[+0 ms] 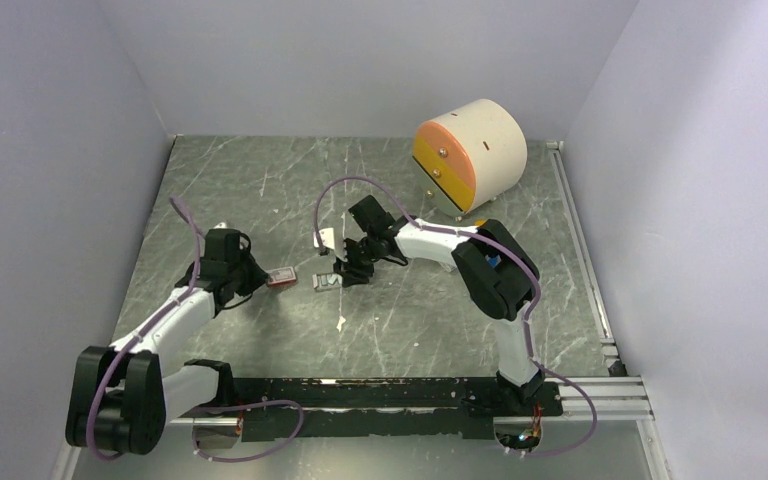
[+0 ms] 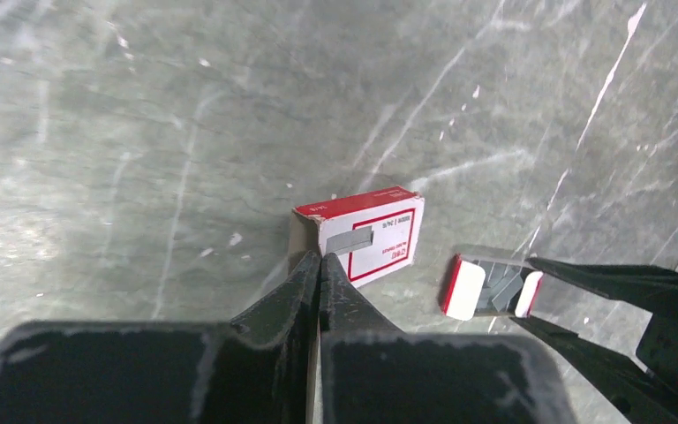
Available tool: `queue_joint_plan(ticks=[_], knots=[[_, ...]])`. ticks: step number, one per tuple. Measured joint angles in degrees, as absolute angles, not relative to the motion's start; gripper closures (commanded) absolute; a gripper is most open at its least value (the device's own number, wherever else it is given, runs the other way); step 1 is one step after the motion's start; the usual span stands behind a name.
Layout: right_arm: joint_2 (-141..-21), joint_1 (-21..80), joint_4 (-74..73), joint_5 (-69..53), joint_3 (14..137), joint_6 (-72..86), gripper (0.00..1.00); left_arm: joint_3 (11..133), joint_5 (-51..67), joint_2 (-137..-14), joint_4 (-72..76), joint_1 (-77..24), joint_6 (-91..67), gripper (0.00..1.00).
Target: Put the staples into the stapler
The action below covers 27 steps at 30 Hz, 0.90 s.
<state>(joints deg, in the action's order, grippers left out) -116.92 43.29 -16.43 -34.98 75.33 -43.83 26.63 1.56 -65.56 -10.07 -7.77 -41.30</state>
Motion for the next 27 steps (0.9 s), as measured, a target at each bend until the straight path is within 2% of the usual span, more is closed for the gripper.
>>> queue_joint_plan(ticks=[3, 5, 7, 15, 20, 22, 27], knots=[[-116.9, 43.3, -17.0, -35.0, 75.5, -43.8, 0.50, 26.6, -0.8, -62.9, -11.4, -7.0, -41.6, 0.88], [-116.9, 43.3, -17.2, -34.9, 75.7, -43.1, 0.40, 26.6, -1.5, -62.4, -12.3, -6.8, -41.7, 0.80], [-116.9, 43.4, -17.2, -33.9, 75.9, -41.5, 0.35, 26.6, -1.9, -62.4, -13.0, -6.8, -41.8, 0.71], [-114.9, 43.5, -13.4, -30.4, 76.0, -29.3, 0.34, 28.3, -4.6, -62.9, -17.4, -6.7, -42.9, 0.36], [-105.9, 43.6, -3.7, -25.4, 71.8, -17.1, 0.34, 29.5, -5.6, -62.1, -20.1, -6.5, -43.4, 0.22], [-101.5, 43.7, -1.1, -21.9, 70.5, -11.2, 0.34, 30.2, -5.4, -60.8, -20.8, -6.5, -43.1, 0.11], [-97.1, 44.7, -0.7, -9.8, 71.8, 5.0, 0.37, 33.4, -3.0, -57.5, -21.8, -6.5, -41.3, 0.13]])
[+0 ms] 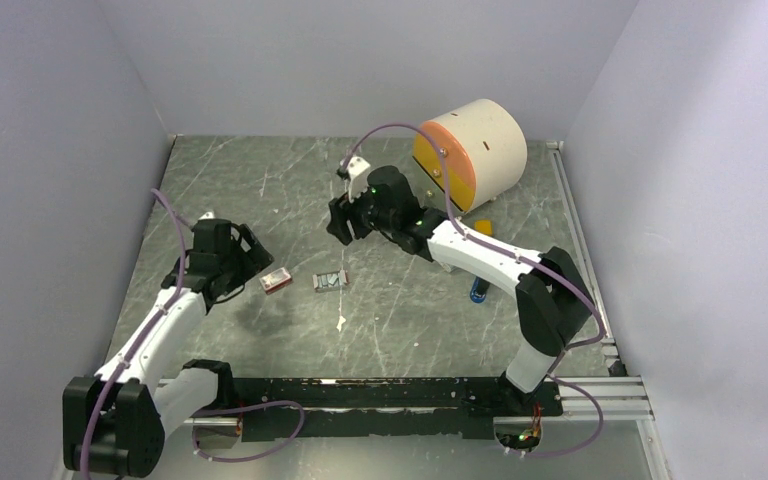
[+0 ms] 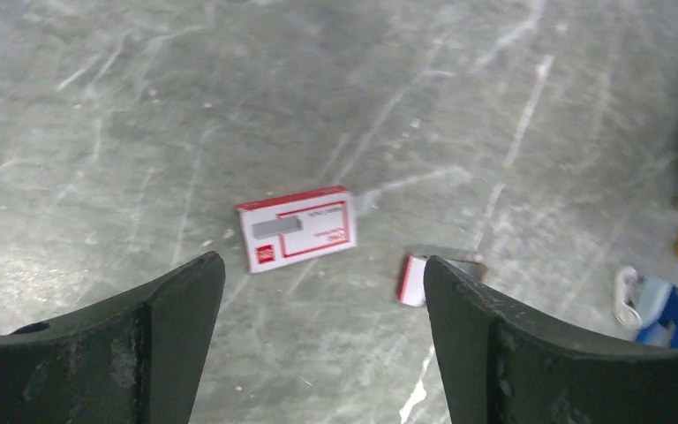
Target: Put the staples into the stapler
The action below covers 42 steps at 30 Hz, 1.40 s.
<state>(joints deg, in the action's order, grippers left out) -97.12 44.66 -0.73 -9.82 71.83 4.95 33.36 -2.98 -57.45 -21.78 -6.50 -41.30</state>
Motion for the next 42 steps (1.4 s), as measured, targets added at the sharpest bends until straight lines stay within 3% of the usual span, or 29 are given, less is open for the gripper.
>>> queue_joint_plan(ticks=[5, 10, 17, 27, 37, 42], knots=[[-97.6, 48.8, -7.7, 5.7, 71.9, 16.8, 0.38, 34.0, 3.5, -51.6, -21.3, -6.5, -38.3, 0.16], [-103.3, 53.1, -17.8, 13.9, 75.4, 24.9, 0.40, 36.3, 8.4, -47.6, -22.7, -6.5, -33.8, 0.15], [-110.1, 56.7, -24.4, 18.0, 76.7, 29.6, 0.56, 38.6, 9.5, -44.4, -25.0, -6.5, -28.8, 0.16], [-112.6, 57.5, -25.0, 18.5, 80.0, 30.7, 0.56, 38.6, 9.6, -44.1, -25.6, -6.5, -27.7, 0.15], [-115.1, 57.5, -25.5, 18.9, 80.9, 30.9, 0.79, 38.6, 9.6, -44.1, -25.6, -6.5, -27.6, 0.16], [-115.1, 57.5, -25.7, 19.5, 80.9, 31.0, 0.96, 38.6, 9.5, -44.1, -25.6, -6.5, -27.6, 0.16]])
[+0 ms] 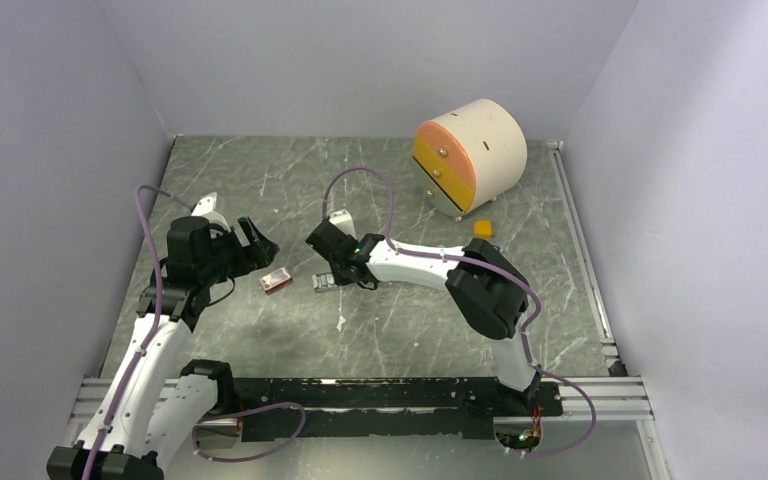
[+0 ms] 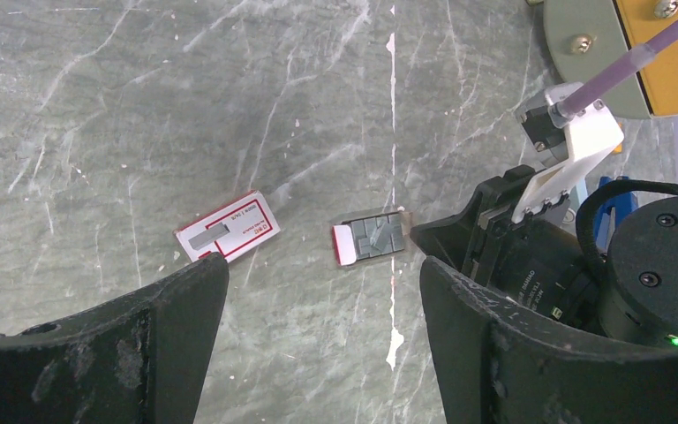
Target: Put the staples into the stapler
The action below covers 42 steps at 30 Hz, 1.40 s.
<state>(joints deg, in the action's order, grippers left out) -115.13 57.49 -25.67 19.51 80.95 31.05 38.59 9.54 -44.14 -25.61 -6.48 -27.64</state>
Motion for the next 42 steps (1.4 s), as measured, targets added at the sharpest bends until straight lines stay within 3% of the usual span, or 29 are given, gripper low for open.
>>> queue_joint_plan(ticks=[4, 26, 31, 37, 42], knots=[[-115.1, 57.4, -25.7, 20.3, 80.9, 31.3, 1.00, 38.6, 9.5, -44.1, -25.6, -6.5, -27.6, 0.16], [-116.9, 53.6, -18.4, 20.8, 81.7, 36.3, 0.99, 38.6, 9.5, -44.2, -25.6, -6.5, -27.7, 0.17], [-118.1, 52.3, -17.8, 20.5, 82.1, 38.8, 0.85, 38.6, 9.5, -44.5, -25.6, -6.5, -27.7, 0.16], [-117.8, 51.2, -17.0, 18.6, 82.1, 39.3, 0.57, 38.6, 9.5, -45.0, -25.6, -6.5, -27.7, 0.16], [-110.3, 49.2, -16.6, 15.7, 77.4, 36.6, 0.44, 38.6, 9.6, -45.5, -25.6, -6.5, -27.7, 0.15]])
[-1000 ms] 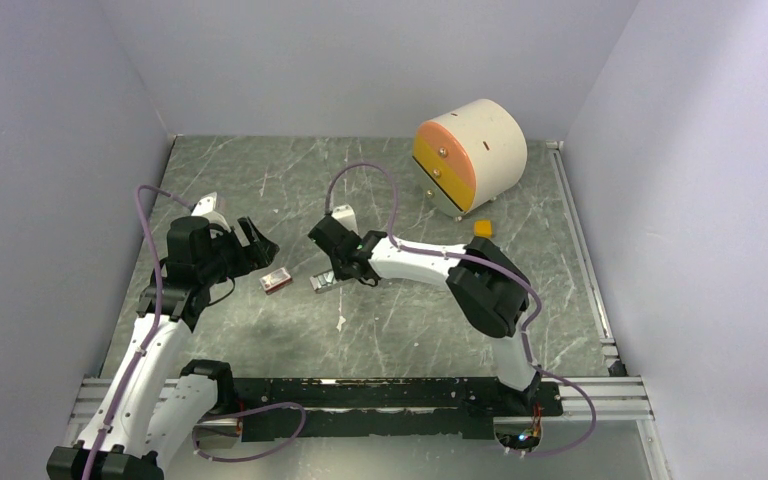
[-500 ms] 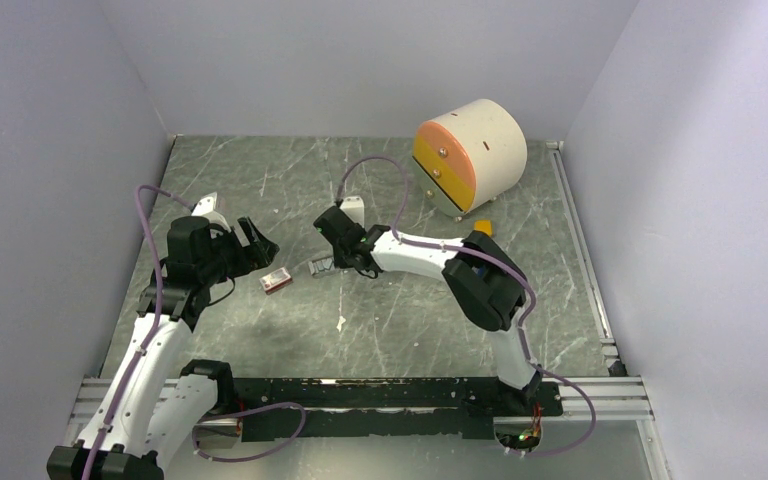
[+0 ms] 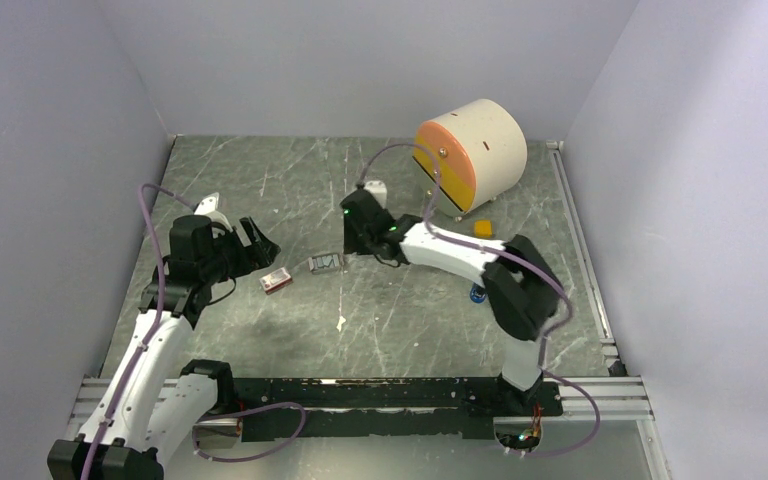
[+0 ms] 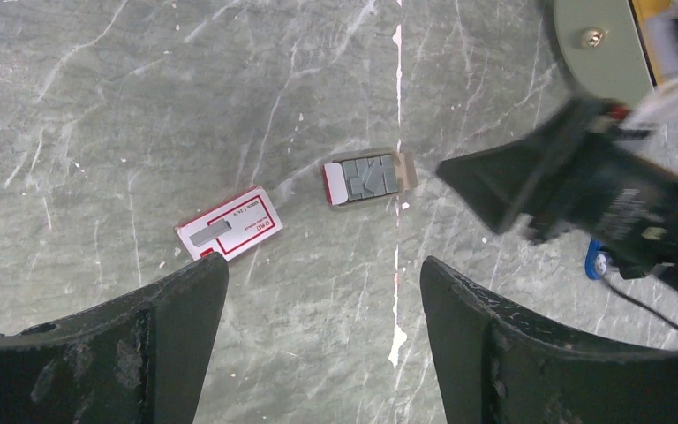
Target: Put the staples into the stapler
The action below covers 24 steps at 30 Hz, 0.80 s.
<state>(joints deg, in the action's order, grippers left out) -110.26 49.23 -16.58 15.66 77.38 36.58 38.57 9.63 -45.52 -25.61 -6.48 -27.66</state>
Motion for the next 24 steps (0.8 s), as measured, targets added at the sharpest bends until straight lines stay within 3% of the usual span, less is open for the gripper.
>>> queue_joint_plan(ticks=[4, 7, 17, 24], knots=[[-98.9, 45.5, -16.5, 15.9, 71.8, 31.9, 0.24, 38.6, 10.6, -45.6, -25.6, -6.5, -27.6, 0.15], [-91.5, 43.2, -16.8, 19.1, 67.5, 27.7, 0.18, 38.6, 11.5, -45.8, -25.5, -6.5, -27.6, 0.14], [-78.9, 39.1, -22.2, 29.9, 56.0, 19.3, 0.18, 38.6, 14.2, -46.7, -25.2, -6.5, -27.2, 0.13], [-78.5, 34.3, -22.9, 29.6, 52.9, 16.3, 0.20, 38.5, 15.3, -47.7, -25.1, -6.5, -26.9, 0.13]])
